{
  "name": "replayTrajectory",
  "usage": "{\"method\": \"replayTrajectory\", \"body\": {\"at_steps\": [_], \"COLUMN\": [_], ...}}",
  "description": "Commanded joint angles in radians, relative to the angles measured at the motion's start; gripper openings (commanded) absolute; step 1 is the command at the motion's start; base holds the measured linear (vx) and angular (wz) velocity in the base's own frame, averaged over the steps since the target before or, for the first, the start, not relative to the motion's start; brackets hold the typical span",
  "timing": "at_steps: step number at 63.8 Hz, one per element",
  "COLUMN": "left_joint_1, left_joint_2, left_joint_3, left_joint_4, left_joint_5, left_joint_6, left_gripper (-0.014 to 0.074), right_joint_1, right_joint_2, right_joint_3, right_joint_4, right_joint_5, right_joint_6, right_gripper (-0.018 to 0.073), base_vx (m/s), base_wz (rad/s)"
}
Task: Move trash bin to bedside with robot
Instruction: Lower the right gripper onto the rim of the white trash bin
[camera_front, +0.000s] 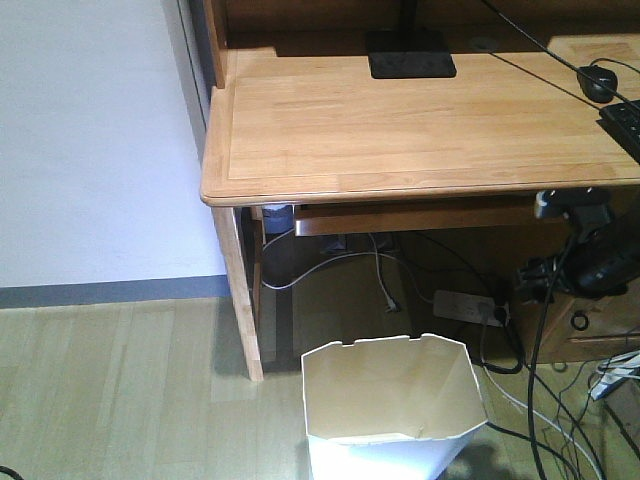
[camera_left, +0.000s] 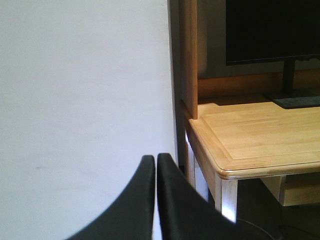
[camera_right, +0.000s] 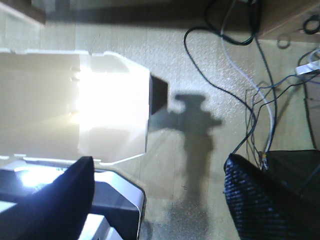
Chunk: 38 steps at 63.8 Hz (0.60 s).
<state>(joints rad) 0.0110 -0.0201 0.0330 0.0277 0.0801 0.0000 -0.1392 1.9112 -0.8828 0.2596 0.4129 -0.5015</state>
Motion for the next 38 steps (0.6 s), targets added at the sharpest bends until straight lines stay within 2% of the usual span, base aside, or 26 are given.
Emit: {"method": "replayTrajectory", "body": {"at_steps": [1,14,26,38], "left_joint_1": [-0.006,-0.006,-0.006,-0.006], "left_joint_2": [-0.008,-0.008,-0.008,-0.008], "left_joint_3": [0.012,0.012,0.012,0.012], "left_joint_4": [-0.009,-0.009,-0.009,-0.009], "left_joint_5": [-0.074,-0.074,-0.074,-0.074], "left_joint_6": [-0.014,-0.014,-0.014,-0.014], "left_gripper": [-0.0006,-0.0006,-0.0006,-0.0006], "right_joint_1": [-0.004,-0.004,-0.004,-0.002], "right_joint_2": [0.043,0.237,0.438,0.614], "right_joint_3": [-0.023,-0.034,-0.16,-0.295], "right_joint_4": [0.071,0.232,0.329,0.389], "right_joint_5": [-0.072,-0.217,-0.17,-0.154], "right_joint_6": [-0.098,-0.212,-0.341,-0.368], "right_gripper": [0.0519,0.0519,0.0517,0.0501], "base_vx": [0.0,0.0,0.0,0.0], "base_wz": [0.0,0.0,0.0,0.0]}}
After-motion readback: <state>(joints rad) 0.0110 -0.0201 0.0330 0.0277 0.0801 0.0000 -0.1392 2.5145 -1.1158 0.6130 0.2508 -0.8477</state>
